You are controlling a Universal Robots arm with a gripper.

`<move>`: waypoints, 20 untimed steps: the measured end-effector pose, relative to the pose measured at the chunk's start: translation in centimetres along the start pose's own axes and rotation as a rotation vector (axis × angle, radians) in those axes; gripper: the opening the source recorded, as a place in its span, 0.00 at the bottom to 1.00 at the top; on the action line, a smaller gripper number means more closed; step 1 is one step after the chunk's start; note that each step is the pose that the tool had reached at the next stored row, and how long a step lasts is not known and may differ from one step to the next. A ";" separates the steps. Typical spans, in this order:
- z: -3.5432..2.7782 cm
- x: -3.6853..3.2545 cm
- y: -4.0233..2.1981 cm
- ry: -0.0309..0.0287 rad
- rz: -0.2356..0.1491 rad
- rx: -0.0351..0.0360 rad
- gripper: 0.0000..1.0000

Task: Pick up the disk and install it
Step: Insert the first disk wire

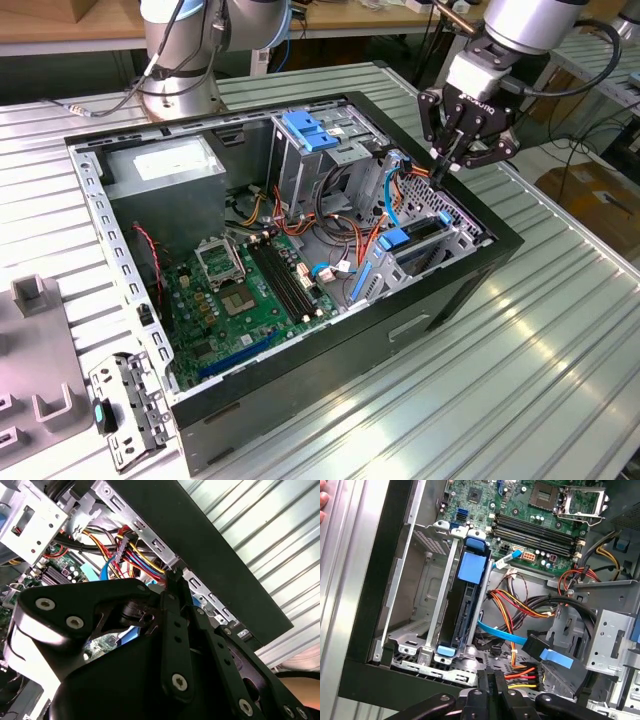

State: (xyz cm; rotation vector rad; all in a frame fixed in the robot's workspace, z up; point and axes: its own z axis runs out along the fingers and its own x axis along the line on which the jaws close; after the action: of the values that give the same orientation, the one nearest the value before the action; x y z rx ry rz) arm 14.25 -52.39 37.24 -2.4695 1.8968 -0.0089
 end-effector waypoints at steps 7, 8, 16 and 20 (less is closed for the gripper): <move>0.08 0.00 0.00 0.0022 0.082 0.0010 0.16; 0.12 0.00 0.00 0.0030 0.110 0.0013 0.16; 0.12 -0.17 0.68 0.0029 0.121 0.0015 0.16; 0.13 -0.28 1.12 0.0028 0.122 0.0016 0.16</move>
State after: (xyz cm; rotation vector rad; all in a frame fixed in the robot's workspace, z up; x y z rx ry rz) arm 13.10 -52.41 37.08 -2.3492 2.0442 -0.0113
